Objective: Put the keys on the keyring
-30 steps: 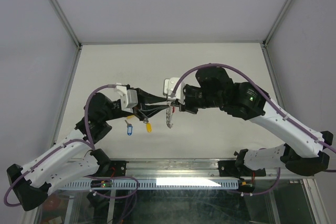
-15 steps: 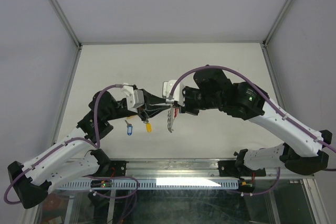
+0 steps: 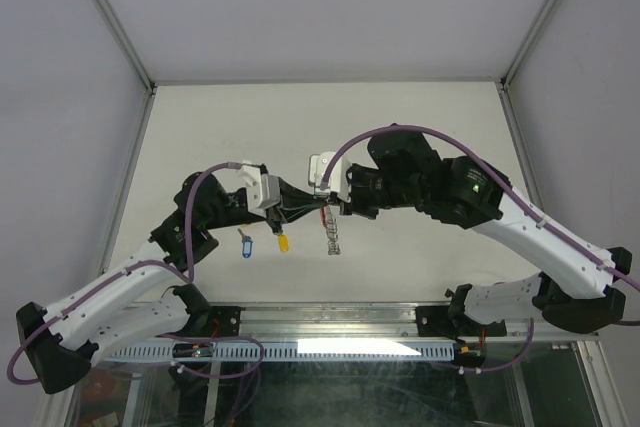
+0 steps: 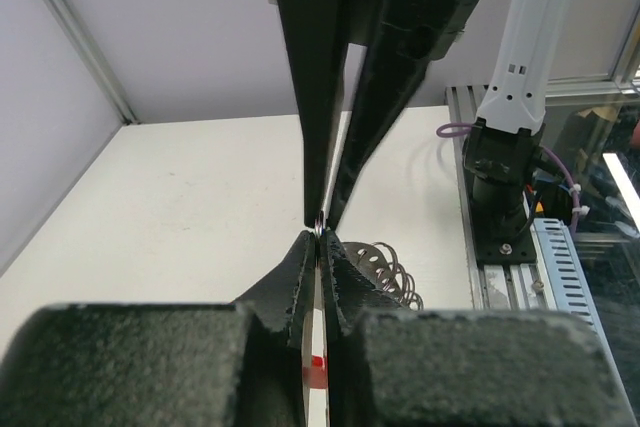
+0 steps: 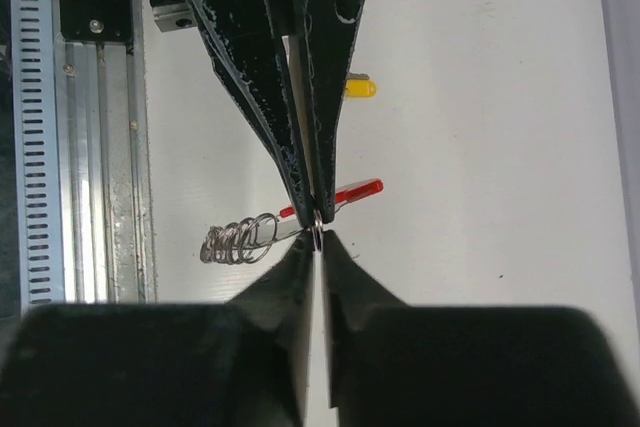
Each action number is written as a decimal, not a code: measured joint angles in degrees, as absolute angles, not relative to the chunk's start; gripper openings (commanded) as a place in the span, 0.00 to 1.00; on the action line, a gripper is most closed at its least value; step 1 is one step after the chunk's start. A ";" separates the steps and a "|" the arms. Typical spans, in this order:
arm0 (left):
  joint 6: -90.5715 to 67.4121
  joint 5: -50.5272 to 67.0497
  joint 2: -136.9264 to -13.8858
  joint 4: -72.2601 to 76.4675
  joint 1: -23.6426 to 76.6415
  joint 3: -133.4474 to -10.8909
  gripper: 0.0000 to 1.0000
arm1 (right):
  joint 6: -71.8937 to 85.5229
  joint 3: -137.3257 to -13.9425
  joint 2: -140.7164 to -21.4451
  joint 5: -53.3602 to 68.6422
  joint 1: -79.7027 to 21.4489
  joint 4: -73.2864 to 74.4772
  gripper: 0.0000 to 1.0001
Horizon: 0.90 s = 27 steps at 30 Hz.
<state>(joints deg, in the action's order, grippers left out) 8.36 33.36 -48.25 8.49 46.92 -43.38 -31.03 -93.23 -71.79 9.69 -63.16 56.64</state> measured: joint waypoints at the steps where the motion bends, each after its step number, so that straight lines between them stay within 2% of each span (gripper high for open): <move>1: 8.32 33.30 -48.18 8.51 46.92 -43.38 0.00 | -30.89 -93.17 -71.75 9.72 -63.16 56.49 0.28; 2: 8.23 33.04 -48.07 8.56 46.92 -43.38 0.00 | -30.72 -92.95 -71.61 9.69 -63.16 56.12 0.33; 8: 5.63 30.96 -46.48 10.74 46.92 -42.78 0.00 | -28.45 -89.54 -68.86 9.17 -63.33 51.05 0.46; 12: 3.07 30.17 -45.21 13.76 46.92 -41.28 0.00 | -26.44 -84.51 -64.10 9.21 -63.31 45.41 0.59; 16: 0.51 30.00 -44.75 16.43 46.92 -40.01 0.00 | -23.75 -78.30 -57.71 10.02 -63.33 37.21 0.61; 20: -1.78 29.56 -44.49 18.50 46.92 -39.27 0.00 | -20.08 -77.32 -56.03 9.19 -63.33 32.16 0.61; 27: -4.01 24.60 -42.78 18.00 46.92 -38.94 0.00 | -12.43 -76.07 -56.23 -3.25 -61.06 28.62 0.63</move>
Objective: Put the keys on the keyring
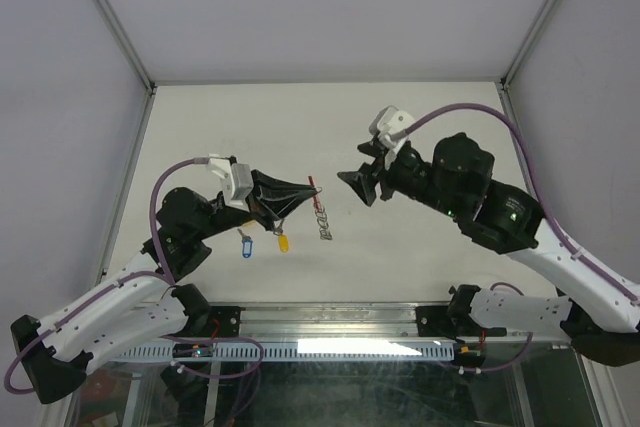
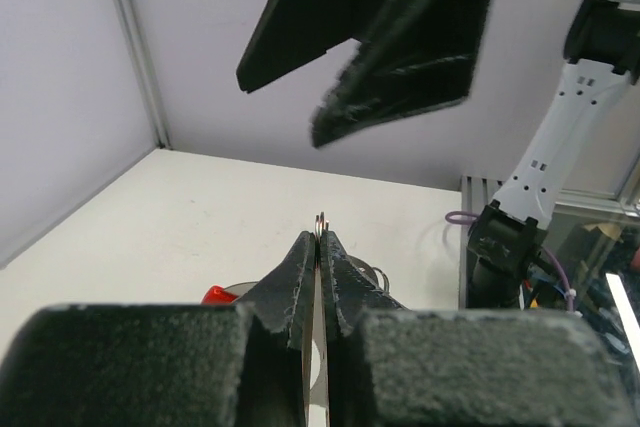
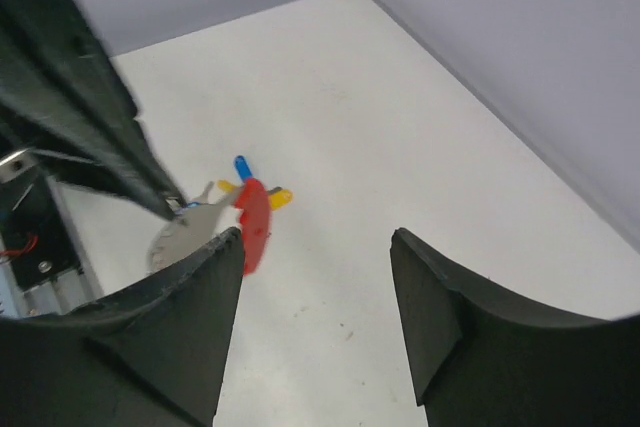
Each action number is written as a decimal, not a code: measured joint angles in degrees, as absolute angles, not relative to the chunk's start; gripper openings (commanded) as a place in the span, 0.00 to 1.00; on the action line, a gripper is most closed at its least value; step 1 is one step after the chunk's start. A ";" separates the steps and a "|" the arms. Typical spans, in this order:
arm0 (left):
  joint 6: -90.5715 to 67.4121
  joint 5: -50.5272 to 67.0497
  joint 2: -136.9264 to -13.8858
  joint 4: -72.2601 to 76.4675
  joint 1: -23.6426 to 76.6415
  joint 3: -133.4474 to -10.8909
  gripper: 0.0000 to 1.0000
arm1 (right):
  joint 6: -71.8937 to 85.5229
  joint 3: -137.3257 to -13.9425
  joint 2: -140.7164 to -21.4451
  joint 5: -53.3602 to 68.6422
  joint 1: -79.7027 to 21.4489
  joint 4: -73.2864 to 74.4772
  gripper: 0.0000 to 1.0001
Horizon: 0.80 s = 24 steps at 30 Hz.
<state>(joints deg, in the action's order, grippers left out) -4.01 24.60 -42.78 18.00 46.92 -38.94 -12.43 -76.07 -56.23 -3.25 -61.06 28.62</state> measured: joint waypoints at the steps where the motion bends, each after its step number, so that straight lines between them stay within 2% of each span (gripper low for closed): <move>1: -4.14 23.79 -42.59 17.69 46.92 -38.94 0.00 | -11.20 -76.23 -56.45 -3.88 -59.05 28.86 0.63; 5: -4.56 21.39 -42.30 16.03 46.92 -38.94 0.00 | -5.52 -79.33 -60.07 -1.10 -46.19 32.21 0.64; 10: -5.17 20.60 -42.35 14.46 46.94 -38.94 0.00 | 2.11 -84.73 -70.30 8.99 -32.18 39.00 0.66; 11: -5.19 20.43 -42.35 14.46 46.92 -38.94 0.00 | 3.84 -85.06 -72.53 10.72 -30.85 40.23 0.74; 13: -5.19 20.23 -42.35 14.44 46.94 -38.94 0.00 | 6.87 -84.16 -75.13 13.78 -29.82 41.56 0.79; 18: -5.32 19.70 -42.39 14.37 46.92 -38.94 0.00 | 13.52 -72.93 -71.02 19.49 -29.74 38.89 0.80; 24: -5.87 19.75 -43.59 14.70 46.92 -38.94 0.00 | 14.76 -64.84 -62.35 25.21 -27.64 29.45 0.75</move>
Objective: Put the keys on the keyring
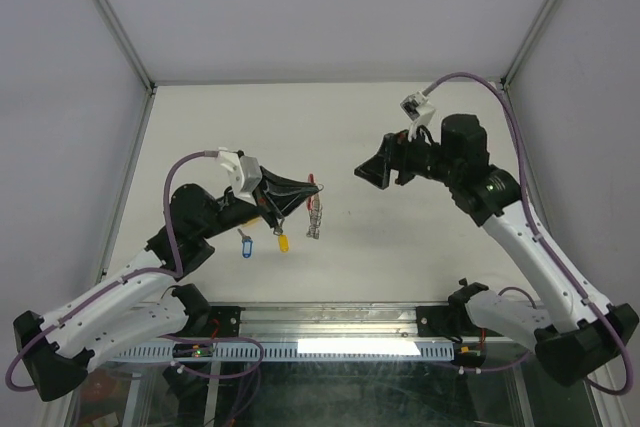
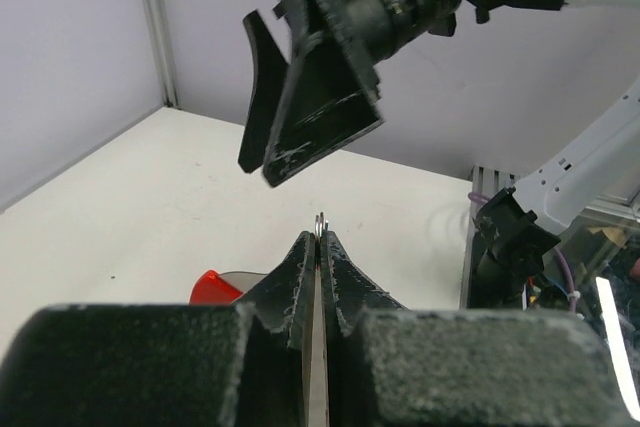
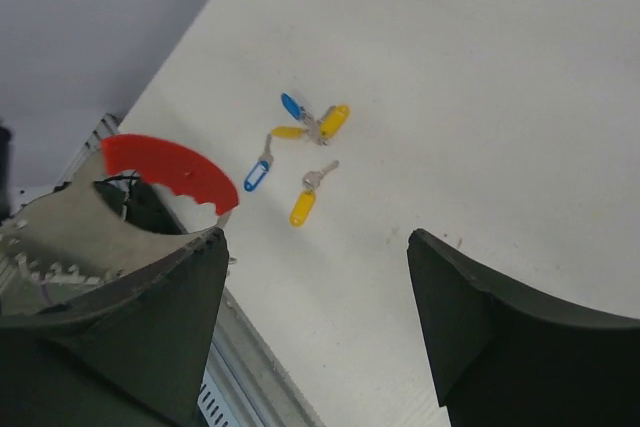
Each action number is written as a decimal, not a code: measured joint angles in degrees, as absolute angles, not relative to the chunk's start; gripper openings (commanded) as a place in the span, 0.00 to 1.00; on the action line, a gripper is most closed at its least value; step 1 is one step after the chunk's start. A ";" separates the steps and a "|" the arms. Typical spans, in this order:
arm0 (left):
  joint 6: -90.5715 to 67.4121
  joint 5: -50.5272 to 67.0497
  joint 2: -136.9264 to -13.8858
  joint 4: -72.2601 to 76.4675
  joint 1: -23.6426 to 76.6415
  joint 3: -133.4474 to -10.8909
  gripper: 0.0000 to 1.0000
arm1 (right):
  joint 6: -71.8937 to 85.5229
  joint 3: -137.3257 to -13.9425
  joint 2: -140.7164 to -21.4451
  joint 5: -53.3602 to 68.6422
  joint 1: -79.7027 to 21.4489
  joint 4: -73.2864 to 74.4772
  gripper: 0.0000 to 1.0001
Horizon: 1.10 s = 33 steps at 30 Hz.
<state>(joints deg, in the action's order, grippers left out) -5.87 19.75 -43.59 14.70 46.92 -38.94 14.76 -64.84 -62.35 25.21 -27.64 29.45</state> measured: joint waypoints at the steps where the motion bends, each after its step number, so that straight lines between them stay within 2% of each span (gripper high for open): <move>1: -6.07 19.81 -43.90 14.85 46.92 -38.94 0.00 | 14.76 -63.02 -60.36 27.03 -27.44 26.59 0.75; 7: -7.31 20.97 -44.80 17.61 46.92 -38.94 0.00 | 14.35 -56.25 -51.66 39.18 -30.35 7.29 0.66; 12: -9.72 23.29 -44.82 24.01 46.92 -37.78 0.00 | 11.86 -51.42 -47.70 41.76 -40.53 -6.72 0.57; 20: -15.07 27.18 -44.69 36.73 46.92 -34.41 0.00 | 14.92 -44.40 -46.78 42.85 -42.39 -26.02 0.46; 26: -17.65 29.36 -44.69 43.51 46.94 -34.09 0.00 | 15.18 -43.35 -48.12 42.78 -43.94 -34.09 0.39; 33: -19.11 30.83 -45.08 46.74 46.94 -34.09 0.00 | 10.39 -43.68 -49.87 41.15 -49.23 -35.00 0.30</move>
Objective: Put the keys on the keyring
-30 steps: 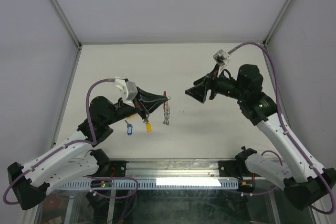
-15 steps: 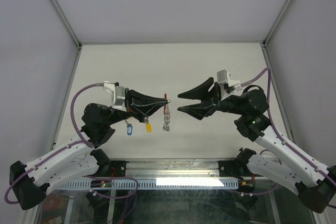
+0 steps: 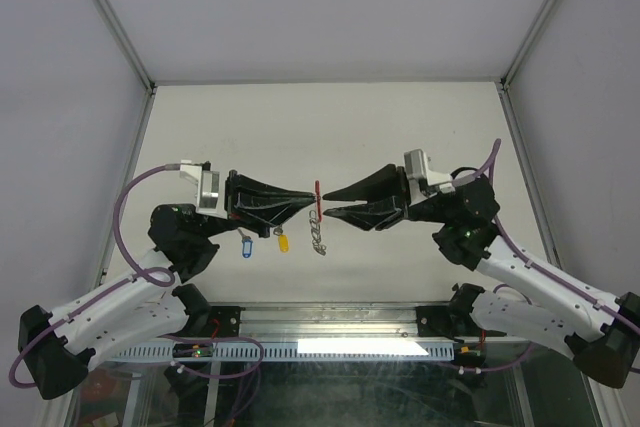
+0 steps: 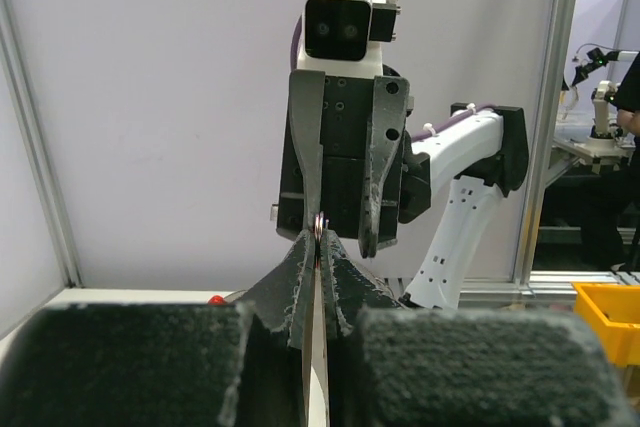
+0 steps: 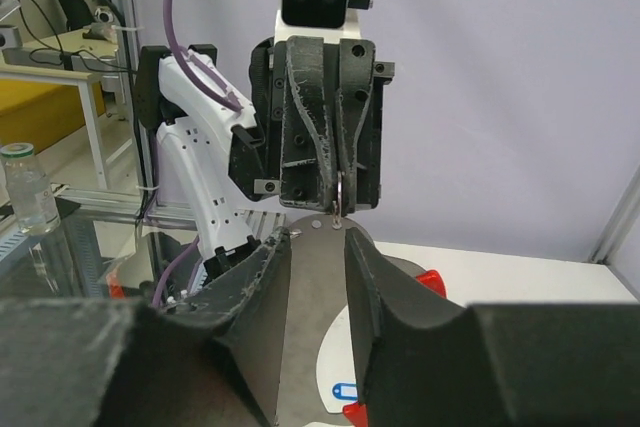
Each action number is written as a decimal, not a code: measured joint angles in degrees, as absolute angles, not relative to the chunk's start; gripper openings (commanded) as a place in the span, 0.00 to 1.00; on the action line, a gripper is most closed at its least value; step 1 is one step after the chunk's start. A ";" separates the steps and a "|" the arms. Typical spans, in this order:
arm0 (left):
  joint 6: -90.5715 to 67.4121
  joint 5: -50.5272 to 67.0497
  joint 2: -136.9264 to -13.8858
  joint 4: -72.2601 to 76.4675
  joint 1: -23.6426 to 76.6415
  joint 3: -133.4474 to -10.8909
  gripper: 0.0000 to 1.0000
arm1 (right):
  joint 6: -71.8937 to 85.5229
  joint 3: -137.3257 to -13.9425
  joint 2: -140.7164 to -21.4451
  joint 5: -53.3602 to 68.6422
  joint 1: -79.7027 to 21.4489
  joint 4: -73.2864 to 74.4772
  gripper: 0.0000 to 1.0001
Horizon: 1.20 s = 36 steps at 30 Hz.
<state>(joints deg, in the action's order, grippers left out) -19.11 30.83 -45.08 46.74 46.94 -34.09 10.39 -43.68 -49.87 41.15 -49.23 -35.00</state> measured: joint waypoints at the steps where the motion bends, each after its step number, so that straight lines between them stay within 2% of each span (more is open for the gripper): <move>1: -19.18 31.09 -45.10 46.98 46.94 -34.09 0.00 | 9.63 -43.90 -50.22 40.75 -50.02 -34.74 0.29; 14: -19.92 32.10 -45.39 48.10 46.94 -34.09 0.00 | 4.95 -44.80 -51.92 36.03 -53.28 -32.25 0.23; 32: -20.01 32.12 -45.65 49.10 46.92 -33.91 0.00 | 5.13 -44.80 -51.90 34.89 -53.63 -34.00 0.25; 36: -20.01 32.12 -45.65 49.10 46.92 -33.85 0.00 | 5.50 -44.80 -51.90 34.89 -53.63 -34.13 0.20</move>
